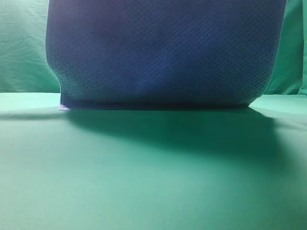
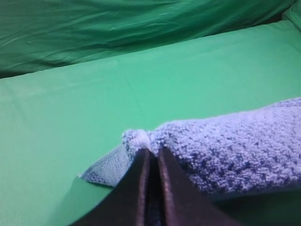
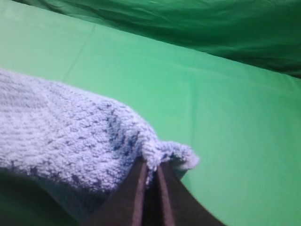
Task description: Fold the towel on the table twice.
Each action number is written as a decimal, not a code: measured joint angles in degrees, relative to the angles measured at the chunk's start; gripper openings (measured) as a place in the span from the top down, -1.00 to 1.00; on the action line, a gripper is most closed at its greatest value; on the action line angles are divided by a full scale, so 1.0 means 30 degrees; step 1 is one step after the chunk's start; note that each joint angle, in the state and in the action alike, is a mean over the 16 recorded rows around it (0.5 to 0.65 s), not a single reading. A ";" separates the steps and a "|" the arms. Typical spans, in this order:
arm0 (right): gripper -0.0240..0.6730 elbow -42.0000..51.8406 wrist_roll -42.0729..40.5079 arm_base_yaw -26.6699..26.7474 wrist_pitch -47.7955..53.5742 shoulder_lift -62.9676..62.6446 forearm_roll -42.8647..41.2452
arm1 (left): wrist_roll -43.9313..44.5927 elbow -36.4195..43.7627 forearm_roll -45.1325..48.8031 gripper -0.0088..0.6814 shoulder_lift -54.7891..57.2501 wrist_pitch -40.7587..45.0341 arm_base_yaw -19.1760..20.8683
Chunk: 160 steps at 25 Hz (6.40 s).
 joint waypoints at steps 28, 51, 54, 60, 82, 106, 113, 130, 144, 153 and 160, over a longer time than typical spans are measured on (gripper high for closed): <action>0.93 0.9868 0.0072 0.0105 0.1031 -0.9610 0.2339 | 0.0442 1.3760 -0.2796 0.97 -1.0335 -0.1633 -0.0177; 0.93 1.4769 -0.0132 0.0107 0.1878 -1.3318 0.4600 | 0.1794 2.0471 -0.6404 0.97 -1.3180 -0.2742 -0.0187; 0.93 1.4811 -0.0262 0.0107 0.0865 -1.2565 0.4651 | 0.2154 2.0501 -0.6842 0.97 -1.2629 -0.3594 -0.0187; 0.93 1.4153 -0.0644 0.0107 -0.1793 -0.9978 0.4637 | 0.3381 1.9738 -0.8056 0.97 -1.0582 -0.5539 -0.0187; 0.93 0.7872 -0.2425 0.0107 -0.9879 0.3120 0.4372 | 0.6745 1.1899 -1.0224 0.97 0.1221 -1.0193 -0.0187; -0.58 0.5956 -0.2770 -0.0460 -0.9859 0.4317 0.4306 | 0.7839 0.9044 -0.9222 -0.38 0.2837 -0.7950 0.0133; -0.13 0.5956 -0.2770 -0.0839 -0.6631 0.0489 0.4174 | 0.7774 0.9043 -0.8527 0.29 -0.0864 -0.5183 0.0848; 0.93 0.6139 -0.2293 -0.0904 0.0612 -0.9604 0.3970 | 0.5076 1.0169 -0.5871 0.97 -1.0977 -0.0174 0.1551; 0.93 0.9643 -0.2306 -0.0904 0.1422 -1.8466 0.4043 | 0.4084 1.6912 -0.5199 0.97 -2.1020 0.0420 0.1563; 0.93 1.2639 -0.3054 -0.0904 0.0978 -2.3563 0.4565 | 0.1642 1.9809 -0.3265 0.97 -2.6781 0.0215 0.1564; 0.93 1.4155 -0.3435 -0.0904 0.0973 -2.6247 0.5200 | -0.1134 2.0343 -0.0322 0.97 -2.9850 0.0547 0.1564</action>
